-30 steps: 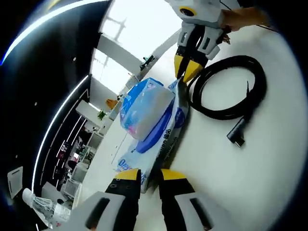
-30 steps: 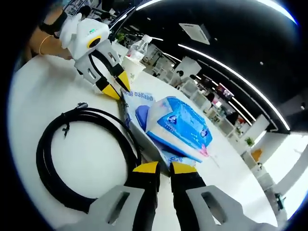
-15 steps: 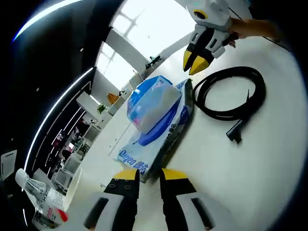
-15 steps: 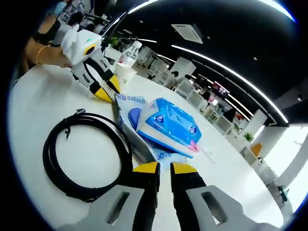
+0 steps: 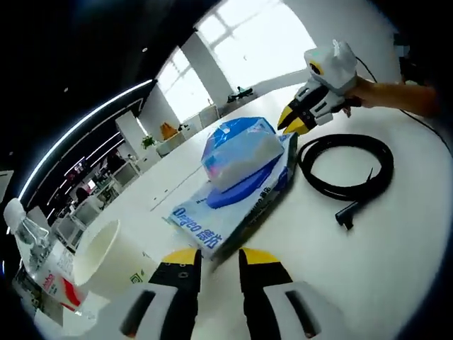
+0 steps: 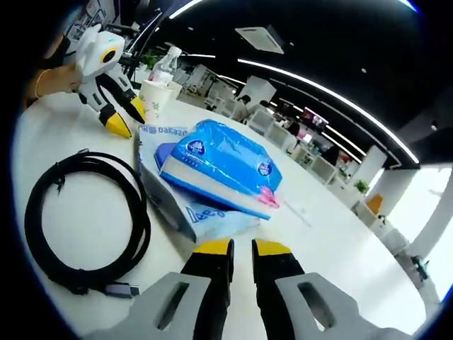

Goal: Arrange the tabletop items into an orderly group along one side of the table until the central work area is clear of visible clutter.

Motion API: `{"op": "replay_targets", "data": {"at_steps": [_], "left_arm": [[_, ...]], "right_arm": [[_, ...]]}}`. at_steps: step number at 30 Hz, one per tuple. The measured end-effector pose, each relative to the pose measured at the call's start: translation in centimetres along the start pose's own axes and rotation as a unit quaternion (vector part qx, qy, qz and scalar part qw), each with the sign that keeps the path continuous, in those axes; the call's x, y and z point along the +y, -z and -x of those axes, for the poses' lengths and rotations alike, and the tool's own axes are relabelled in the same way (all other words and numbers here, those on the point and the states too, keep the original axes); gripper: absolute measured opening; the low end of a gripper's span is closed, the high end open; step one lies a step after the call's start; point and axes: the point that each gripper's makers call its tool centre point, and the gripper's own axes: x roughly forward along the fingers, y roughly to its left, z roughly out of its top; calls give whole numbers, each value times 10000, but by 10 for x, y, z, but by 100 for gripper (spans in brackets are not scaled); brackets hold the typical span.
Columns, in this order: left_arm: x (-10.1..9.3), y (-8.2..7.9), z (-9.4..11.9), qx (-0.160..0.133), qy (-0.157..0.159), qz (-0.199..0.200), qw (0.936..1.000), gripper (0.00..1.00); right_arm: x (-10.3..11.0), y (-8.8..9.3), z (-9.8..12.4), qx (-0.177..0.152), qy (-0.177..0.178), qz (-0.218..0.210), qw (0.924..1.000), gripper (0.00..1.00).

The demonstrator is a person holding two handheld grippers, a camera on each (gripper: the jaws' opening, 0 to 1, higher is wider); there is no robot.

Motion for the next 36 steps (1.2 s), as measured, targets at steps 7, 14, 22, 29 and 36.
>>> {"op": "replay_targets", "data": {"at_steps": [7, 14, 22, 29, 36], "left_arm": [[3, 3, -1, -3, 35, 585, 9983, 23], [4, 3, -8, 0, 199, 1001, 9948, 23], [0, 4, -10, -11, 439, 1318, 9903, 22], [-1, 4, -10, -85, 422, 1112, 9929, 9], [-1, 5, -11, -126, 415, 961, 9944, 7]], "right_arm": [[-6, 3, -12, -11, 3, -149, 9999, 9], [-11, 6, -27, -16, 8, -296, 9996, 8], [-10, 4, -33, -70, -18, -427, 9991, 6], [-5, 3, -35, -143, -71, -573, 9982, 0], [-4, -1, -34, -212, -99, -622, 9978, 0]]}}
